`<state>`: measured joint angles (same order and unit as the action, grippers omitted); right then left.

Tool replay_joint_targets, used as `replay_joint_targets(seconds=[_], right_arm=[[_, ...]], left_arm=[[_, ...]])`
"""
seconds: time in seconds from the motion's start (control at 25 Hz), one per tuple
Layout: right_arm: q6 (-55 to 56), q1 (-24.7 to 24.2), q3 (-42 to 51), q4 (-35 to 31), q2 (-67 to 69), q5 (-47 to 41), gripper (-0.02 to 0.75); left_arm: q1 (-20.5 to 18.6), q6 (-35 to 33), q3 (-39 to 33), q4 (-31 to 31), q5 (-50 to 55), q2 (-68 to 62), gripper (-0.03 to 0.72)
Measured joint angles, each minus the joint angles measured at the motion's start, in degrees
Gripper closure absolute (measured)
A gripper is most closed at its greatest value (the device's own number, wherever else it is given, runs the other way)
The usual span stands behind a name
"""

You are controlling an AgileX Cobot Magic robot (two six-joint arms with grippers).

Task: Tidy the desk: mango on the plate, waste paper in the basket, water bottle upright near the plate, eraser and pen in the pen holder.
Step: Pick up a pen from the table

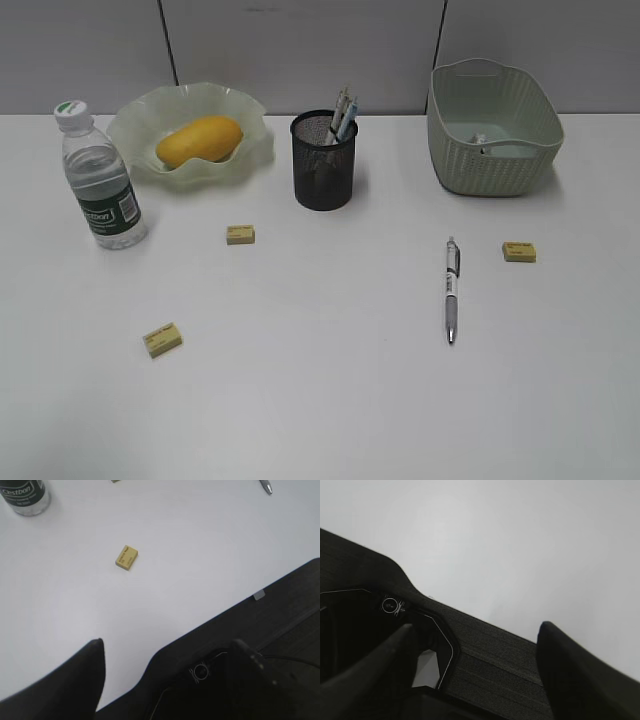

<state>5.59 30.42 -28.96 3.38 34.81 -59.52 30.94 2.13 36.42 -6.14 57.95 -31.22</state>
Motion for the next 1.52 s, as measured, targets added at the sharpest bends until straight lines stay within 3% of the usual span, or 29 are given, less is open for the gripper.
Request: replay_joint_targets(seconds=[0.36,1.04,1.2,1.52], right_arm=[[0.0,0.0,0.0,0.04,0.0,0.0,0.155],[0.0,0.0,0.0,0.04,0.0,0.0,0.155],[0.0,0.0,0.0,0.04,0.0,0.0,0.155],[0.0,0.0,0.0,0.04,0.0,0.0,0.155]], left_arm=[[0.0,0.0,-4.14,2.67,6.5,12.33,0.117],[-0.25,0.0,-6.22,5.38,3.19,12.89,0.117],[-3.89,0.0,-6.22,5.38,3.19,13.9,0.117],[-17.81,0.0,-6.22,5.38,3.19,21.53,0.134]])
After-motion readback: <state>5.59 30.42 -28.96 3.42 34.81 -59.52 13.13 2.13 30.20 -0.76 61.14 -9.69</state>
